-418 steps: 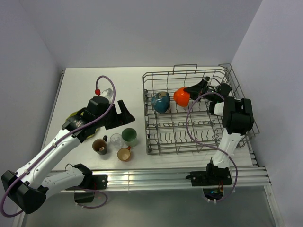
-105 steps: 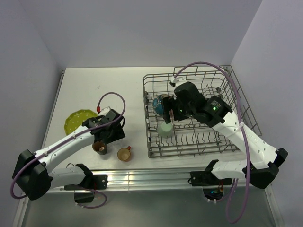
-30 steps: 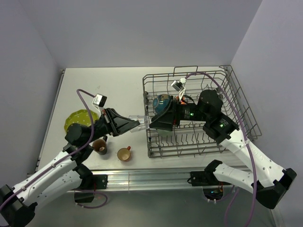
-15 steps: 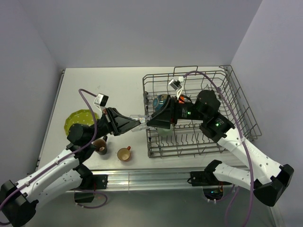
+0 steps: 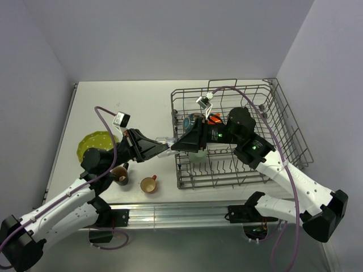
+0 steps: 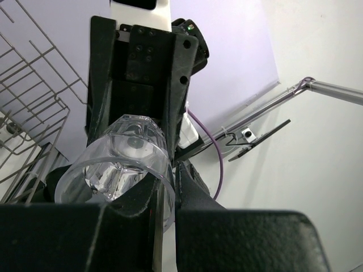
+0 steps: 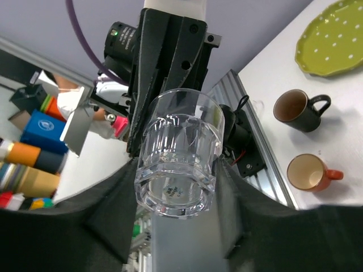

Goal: Load the mixed dishes into the dish rack

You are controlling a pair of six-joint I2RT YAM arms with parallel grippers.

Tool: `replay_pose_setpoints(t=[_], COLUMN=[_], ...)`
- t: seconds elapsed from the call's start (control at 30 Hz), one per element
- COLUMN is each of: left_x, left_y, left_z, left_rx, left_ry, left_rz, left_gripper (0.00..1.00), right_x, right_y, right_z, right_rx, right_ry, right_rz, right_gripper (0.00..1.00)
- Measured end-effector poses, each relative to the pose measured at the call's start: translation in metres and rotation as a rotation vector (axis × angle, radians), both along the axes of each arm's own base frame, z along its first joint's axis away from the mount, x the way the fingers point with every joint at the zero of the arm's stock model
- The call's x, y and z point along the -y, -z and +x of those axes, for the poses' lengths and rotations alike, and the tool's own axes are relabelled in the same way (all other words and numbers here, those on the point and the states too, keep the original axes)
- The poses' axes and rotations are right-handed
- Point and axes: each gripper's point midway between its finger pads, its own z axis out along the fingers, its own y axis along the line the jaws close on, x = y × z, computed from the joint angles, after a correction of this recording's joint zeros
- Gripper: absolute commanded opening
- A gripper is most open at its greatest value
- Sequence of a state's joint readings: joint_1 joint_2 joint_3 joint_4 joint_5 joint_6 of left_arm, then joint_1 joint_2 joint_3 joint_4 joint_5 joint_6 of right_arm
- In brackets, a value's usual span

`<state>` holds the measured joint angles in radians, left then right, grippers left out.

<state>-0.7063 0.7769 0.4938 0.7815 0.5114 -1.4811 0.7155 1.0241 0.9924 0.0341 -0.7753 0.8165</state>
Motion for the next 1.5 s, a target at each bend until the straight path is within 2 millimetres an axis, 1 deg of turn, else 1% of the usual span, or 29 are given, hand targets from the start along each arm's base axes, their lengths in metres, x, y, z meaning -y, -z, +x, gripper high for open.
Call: replay_pose_setpoints(t=[0.03, 0.07, 0.1, 0.13, 0.17, 0.2, 0.23, 0.37, 0.47, 0.57, 0.6, 0.67, 0.73, 0.8, 0.87, 0.93, 1.03, 1.13, 1.17, 1.23, 1.3, 1.5], left_x=[0.000, 0.000, 0.000, 0.000, 0.000, 0.000, 0.000, -0.005, -0.011, -0.013, -0.013, -0.014, -0.022, -0.033, -0.046, -0.056, -0.067, -0.074, -0.076, -0.079, -0.080, -0.081], left_y=[0.000, 0.001, 0.001, 0.001, 0.001, 0.001, 0.001, 0.006, 0.006, 0.012, 0.013, 0.017, 0.022, 0.034, 0.049, 0.068, 0.102, 0.133, 0.139, 0.147, 0.149, 0.153], left_z=[0.000, 0.000, 0.000, 0.000, 0.001, 0.000, -0.002, -0.008, -0.014, -0.011, -0.006, 0.012, 0.032, 0.047, 0.058, 0.065, 0.070, 0.070, 0.070, 0.068, 0.067, 0.065], left_rx=[0.003, 0.002, 0.001, 0.002, 0.006, 0.009, 0.008, 0.019, 0.055, 0.066, 0.059, 0.000, -0.064, -0.133, -0.191, -0.245, -0.321, -0.383, -0.396, -0.413, -0.414, -0.413], left_ry=[-0.002, -0.002, -0.002, -0.003, -0.004, -0.004, 0.006, 0.004, -0.017, -0.067, -0.096, -0.192, -0.307, -0.411, -0.499, -0.555, -0.598, -0.606, -0.606, -0.605, -0.604, -0.600], left_rz=[0.001, 0.003, 0.003, 0.003, 0.005, 0.004, 0.000, -0.005, 0.002, 0.064, 0.099, 0.201, 0.305, 0.428, 0.538, 0.645, 0.799, 0.922, 0.948, 0.981, 0.986, 0.997], left_gripper=[0.00, 0.01, 0.16, 0.32, 0.77, 0.92, 0.99, 0.99, 0.99, 0.99, 0.99, 0.99, 0.99, 0.99, 0.99, 0.99, 0.99, 0.99, 0.99, 0.99, 0.99, 0.99], right_x=[0.000, 0.000, 0.000, 0.000, 0.000, 0.000, 0.000, 0.002, 0.006, 0.014, 0.018, 0.027, 0.036, 0.049, 0.061, 0.072, 0.085, 0.092, 0.093, 0.093, 0.094, 0.096], right_y=[0.001, 0.002, 0.002, 0.002, 0.002, 0.002, 0.005, 0.017, 0.025, 0.027, 0.028, 0.026, 0.020, 0.017, 0.020, 0.034, 0.064, 0.091, 0.100, 0.113, 0.124, 0.143], right_z=[0.001, 0.001, 0.001, 0.002, 0.002, 0.003, 0.003, 0.006, 0.006, 0.003, 0.003, 0.005, 0.010, 0.017, 0.021, 0.023, 0.023, 0.022, 0.021, 0.017, 0.015, 0.016], right_rx=[-0.008, -0.011, -0.010, -0.010, -0.006, -0.001, -0.001, -0.015, -0.020, -0.011, -0.010, 0.008, 0.027, 0.049, 0.060, 0.050, 0.004, -0.039, -0.048, -0.057, -0.063, -0.074], right_ry=[0.006, 0.008, 0.010, 0.012, 0.014, 0.020, 0.024, 0.051, 0.069, 0.093, 0.110, 0.151, 0.208, 0.279, 0.331, 0.361, 0.373, 0.368, 0.364, 0.349, 0.339, 0.342], right_rz=[-0.003, -0.006, -0.007, -0.008, -0.009, -0.013, -0.022, -0.072, -0.103, -0.130, -0.148, -0.190, -0.245, -0.312, -0.383, -0.466, -0.602, -0.720, -0.756, -0.814, -0.859, -0.939], right_gripper=[0.29, 0.02, 0.00, 0.00, 0.00, 0.00, 0.00, 0.00, 0.00, 0.00, 0.00, 0.00, 0.00, 0.00, 0.00, 0.00, 0.00, 0.00, 0.00, 0.00, 0.00, 0.00])
